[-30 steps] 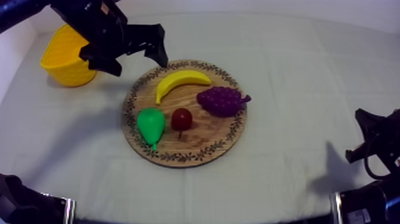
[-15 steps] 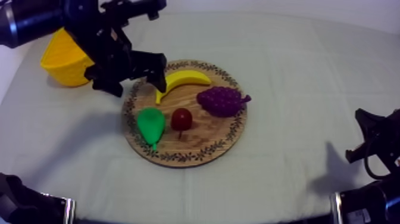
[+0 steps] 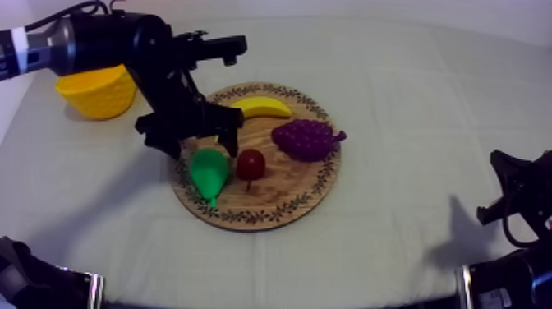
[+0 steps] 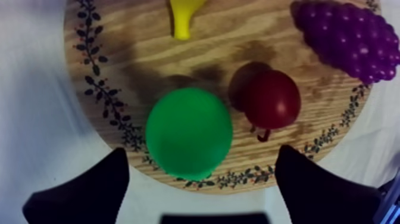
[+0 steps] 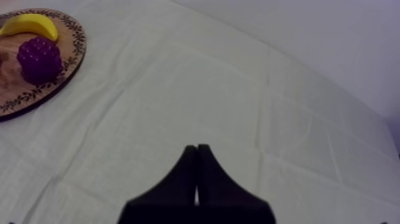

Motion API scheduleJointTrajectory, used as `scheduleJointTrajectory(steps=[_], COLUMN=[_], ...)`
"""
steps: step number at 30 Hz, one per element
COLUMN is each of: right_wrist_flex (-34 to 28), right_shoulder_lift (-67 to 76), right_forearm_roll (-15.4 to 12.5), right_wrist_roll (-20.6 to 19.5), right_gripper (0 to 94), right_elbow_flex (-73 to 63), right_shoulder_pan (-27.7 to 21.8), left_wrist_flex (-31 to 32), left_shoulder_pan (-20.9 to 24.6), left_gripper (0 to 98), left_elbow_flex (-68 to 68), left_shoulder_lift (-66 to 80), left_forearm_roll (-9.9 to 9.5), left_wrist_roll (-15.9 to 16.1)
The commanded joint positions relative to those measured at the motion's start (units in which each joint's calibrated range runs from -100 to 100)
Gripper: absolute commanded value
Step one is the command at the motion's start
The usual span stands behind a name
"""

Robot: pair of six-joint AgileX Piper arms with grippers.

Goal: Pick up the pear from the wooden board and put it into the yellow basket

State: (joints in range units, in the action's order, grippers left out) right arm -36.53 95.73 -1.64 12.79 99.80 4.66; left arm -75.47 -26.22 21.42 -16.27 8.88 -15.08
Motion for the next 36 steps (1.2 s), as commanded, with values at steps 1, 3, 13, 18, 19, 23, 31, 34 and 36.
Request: scheduleJointTrajectory(steps=[1, 3, 13, 18, 19, 23, 31, 34, 36], right_wrist_flex=[0.0, 0.0, 0.0, 0.0, 0.0, 0.0, 0.0, 0.0, 0.0], right_shoulder_lift=[0.03, 0.03, 0.03, 0.03, 0.03, 0.03, 0.03, 0.03, 0.03], right_forearm_roll=[0.01, 0.01, 0.01, 0.01, 0.01, 0.01, 0.01, 0.01, 0.01], right_wrist_roll=[0.03, 0.03, 0.03, 0.03, 0.03, 0.03, 0.03, 0.03, 0.03], right_gripper=[0.2, 0.2, 0.2, 0.2, 0.2, 0.2, 0.2, 0.2, 0.2], right_elbow_flex=[-0.02, -0.02, -0.02, -0.02, -0.02, -0.02, -0.02, -0.02, -0.02], right_shoulder_pan=[0.01, 0.01, 0.01, 0.01, 0.01, 0.01, 0.01, 0.01, 0.01], left_wrist_flex=[0.13, 0.39, 0.71, 0.72, 0.72, 0.68, 0.57, 0.62, 0.63], left_shoulder_pan=[0.12, 0.25, 0.56, 0.58, 0.6, 0.62, 0.63, 0.63, 0.65], left_gripper=[90.3, 90.2, 83.5, 71.0, 68.1, 56.9, 43.1, 43.8, 44.3], left_elbow_flex=[-0.21, -0.59, -2.86, -2.65, -2.56, -2.15, -2.11, -2.11, -2.2], left_shoulder_lift=[-1.59, -3.06, -8.74, -9.87, -9.97, -10.16, -10.11, -9.54, -8.81], left_forearm_roll=[0.12, 0.26, 0.91, 0.88, 0.83, 0.71, 0.73, 0.85, 0.97], left_wrist_roll=[0.12, 0.3, 1.11, 1.0, 0.92, 0.7, 0.5, 0.8, 1.15])
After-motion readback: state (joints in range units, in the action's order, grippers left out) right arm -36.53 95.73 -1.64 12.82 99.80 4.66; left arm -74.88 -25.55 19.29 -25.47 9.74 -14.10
